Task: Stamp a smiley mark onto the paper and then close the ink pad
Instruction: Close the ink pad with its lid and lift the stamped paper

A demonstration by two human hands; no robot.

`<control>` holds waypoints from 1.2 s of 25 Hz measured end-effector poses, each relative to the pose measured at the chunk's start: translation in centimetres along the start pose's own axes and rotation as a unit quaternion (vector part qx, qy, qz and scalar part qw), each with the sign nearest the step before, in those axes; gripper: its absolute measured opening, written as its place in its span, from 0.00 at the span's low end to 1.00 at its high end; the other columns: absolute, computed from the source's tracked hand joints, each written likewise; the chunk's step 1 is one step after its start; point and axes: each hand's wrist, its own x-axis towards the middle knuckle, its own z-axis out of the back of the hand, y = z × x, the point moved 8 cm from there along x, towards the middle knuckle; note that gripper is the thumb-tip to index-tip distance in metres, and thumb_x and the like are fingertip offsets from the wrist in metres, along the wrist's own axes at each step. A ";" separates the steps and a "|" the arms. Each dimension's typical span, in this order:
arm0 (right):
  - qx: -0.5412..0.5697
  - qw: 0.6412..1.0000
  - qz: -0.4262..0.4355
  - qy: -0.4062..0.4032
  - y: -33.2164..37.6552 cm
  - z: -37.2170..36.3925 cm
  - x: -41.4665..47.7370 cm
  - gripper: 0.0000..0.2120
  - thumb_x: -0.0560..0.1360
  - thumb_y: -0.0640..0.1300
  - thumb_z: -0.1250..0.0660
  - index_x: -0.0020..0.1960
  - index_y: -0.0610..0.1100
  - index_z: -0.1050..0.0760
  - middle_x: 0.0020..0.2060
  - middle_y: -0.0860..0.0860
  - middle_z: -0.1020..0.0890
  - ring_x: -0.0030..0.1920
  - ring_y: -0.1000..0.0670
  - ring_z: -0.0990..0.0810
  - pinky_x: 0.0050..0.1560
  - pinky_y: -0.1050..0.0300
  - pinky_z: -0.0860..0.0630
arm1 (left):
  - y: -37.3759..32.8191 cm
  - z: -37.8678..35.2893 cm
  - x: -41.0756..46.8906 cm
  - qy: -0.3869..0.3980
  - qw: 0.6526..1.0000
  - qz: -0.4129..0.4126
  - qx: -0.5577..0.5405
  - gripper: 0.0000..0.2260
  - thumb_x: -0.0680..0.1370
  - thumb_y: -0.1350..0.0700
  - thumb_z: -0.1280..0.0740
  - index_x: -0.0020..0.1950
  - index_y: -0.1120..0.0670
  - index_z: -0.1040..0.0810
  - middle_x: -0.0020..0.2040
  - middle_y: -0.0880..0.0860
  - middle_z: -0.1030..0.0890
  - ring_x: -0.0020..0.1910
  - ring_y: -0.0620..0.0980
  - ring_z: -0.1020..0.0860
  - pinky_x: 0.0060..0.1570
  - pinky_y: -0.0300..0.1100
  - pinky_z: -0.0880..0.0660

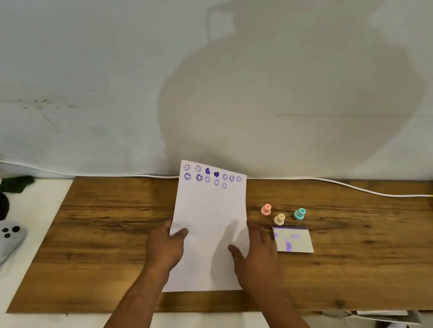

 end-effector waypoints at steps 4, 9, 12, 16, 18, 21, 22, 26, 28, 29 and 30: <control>0.223 0.972 -0.068 -0.034 -0.8 1.9 1.4 0.26 0.80 0.54 0.29 0.75 0.50 0.30 0.67 0.50 0.19 0.62 0.48 0.19 0.56 0.54 0.22 | 0.2 0.5 1.0 0.030 0.996 0.027 -0.081 0.10 0.79 0.62 0.28 0.58 0.50 0.17 0.56 0.54 0.13 0.55 0.58 0.15 0.62 0.58 0.20; 0.319 0.939 -0.119 -0.056 -1.9 3.2 1.9 0.11 0.79 0.45 0.27 0.62 0.48 0.16 0.59 0.51 0.14 0.51 0.54 0.20 0.57 0.50 0.17 | 0.1 0.9 1.5 0.027 0.992 0.022 -0.117 0.10 0.79 0.63 0.29 0.56 0.50 0.16 0.56 0.54 0.13 0.56 0.58 0.15 0.63 0.61 0.21; 0.341 0.930 -0.121 -0.057 -2.0 3.3 1.8 0.10 0.79 0.44 0.27 0.59 0.48 0.16 0.57 0.51 0.14 0.54 0.51 0.19 0.59 0.42 0.17 | -0.2 1.1 1.5 0.021 0.993 0.004 -0.120 0.11 0.79 0.63 0.29 0.59 0.50 0.16 0.56 0.52 0.12 0.56 0.55 0.15 0.63 0.60 0.21; 0.341 0.931 -0.113 -0.061 -1.9 3.1 1.9 0.08 0.79 0.44 0.26 0.58 0.48 0.15 0.54 0.51 0.13 0.54 0.50 0.17 0.58 0.42 0.17 | -0.5 1.2 1.5 0.016 0.993 -0.018 -0.115 0.12 0.79 0.63 0.29 0.59 0.49 0.17 0.55 0.49 0.13 0.56 0.53 0.15 0.64 0.56 0.21; 0.341 0.931 -0.113 -0.060 -1.9 3.0 2.0 0.08 0.78 0.44 0.26 0.58 0.48 0.15 0.54 0.51 0.13 0.54 0.50 0.17 0.59 0.42 0.17 | -0.5 1.3 1.6 0.014 0.993 -0.024 -0.116 0.12 0.79 0.63 0.29 0.58 0.49 0.17 0.53 0.47 0.13 0.55 0.51 0.15 0.62 0.54 0.20; 0.343 0.931 -0.108 -0.057 -1.9 2.8 2.0 0.07 0.78 0.44 0.26 0.57 0.49 0.16 0.53 0.52 0.13 0.53 0.51 0.17 0.58 0.42 0.17 | -0.7 1.4 1.6 0.011 0.992 -0.032 -0.118 0.12 0.79 0.63 0.29 0.58 0.48 0.18 0.50 0.44 0.14 0.53 0.48 0.16 0.61 0.50 0.21; 0.343 0.932 -0.105 -0.058 -1.9 2.9 2.0 0.07 0.78 0.44 0.26 0.56 0.49 0.16 0.53 0.52 0.13 0.53 0.51 0.17 0.58 0.42 0.17 | -0.7 1.4 1.7 0.011 0.992 -0.035 -0.117 0.12 0.79 0.63 0.29 0.59 0.49 0.18 0.50 0.44 0.14 0.52 0.47 0.16 0.60 0.49 0.21; 0.344 0.933 -0.095 -0.055 -1.8 2.9 2.0 0.09 0.79 0.44 0.27 0.58 0.47 0.16 0.51 0.55 0.14 0.52 0.52 0.18 0.58 0.43 0.16 | -0.8 1.4 1.8 0.006 0.992 -0.044 -0.117 0.12 0.79 0.63 0.30 0.60 0.51 0.18 0.49 0.44 0.15 0.50 0.45 0.16 0.56 0.45 0.21; 0.351 0.931 -0.084 -0.056 -1.6 2.9 2.1 0.08 0.79 0.43 0.27 0.58 0.46 0.16 0.51 0.53 0.14 0.52 0.51 0.17 0.57 0.42 0.16 | -0.8 1.5 1.8 0.005 0.992 -0.048 -0.118 0.12 0.79 0.63 0.30 0.59 0.50 0.18 0.49 0.43 0.15 0.49 0.43 0.17 0.53 0.42 0.22; 0.353 0.930 -0.080 -0.056 -1.6 3.0 2.1 0.08 0.79 0.43 0.27 0.58 0.46 0.16 0.52 0.52 0.13 0.53 0.50 0.16 0.57 0.42 0.16 | -0.8 1.5 1.9 0.005 0.992 -0.049 -0.119 0.12 0.79 0.63 0.29 0.59 0.49 0.19 0.49 0.43 0.15 0.48 0.42 0.17 0.52 0.41 0.22; 0.354 0.930 -0.078 -0.057 -1.5 3.0 2.0 0.08 0.79 0.43 0.27 0.58 0.46 0.16 0.52 0.51 0.13 0.53 0.50 0.16 0.57 0.42 0.16 | -0.8 1.5 1.9 0.005 0.992 -0.050 -0.120 0.12 0.79 0.63 0.29 0.58 0.49 0.19 0.49 0.43 0.15 0.48 0.42 0.17 0.50 0.40 0.22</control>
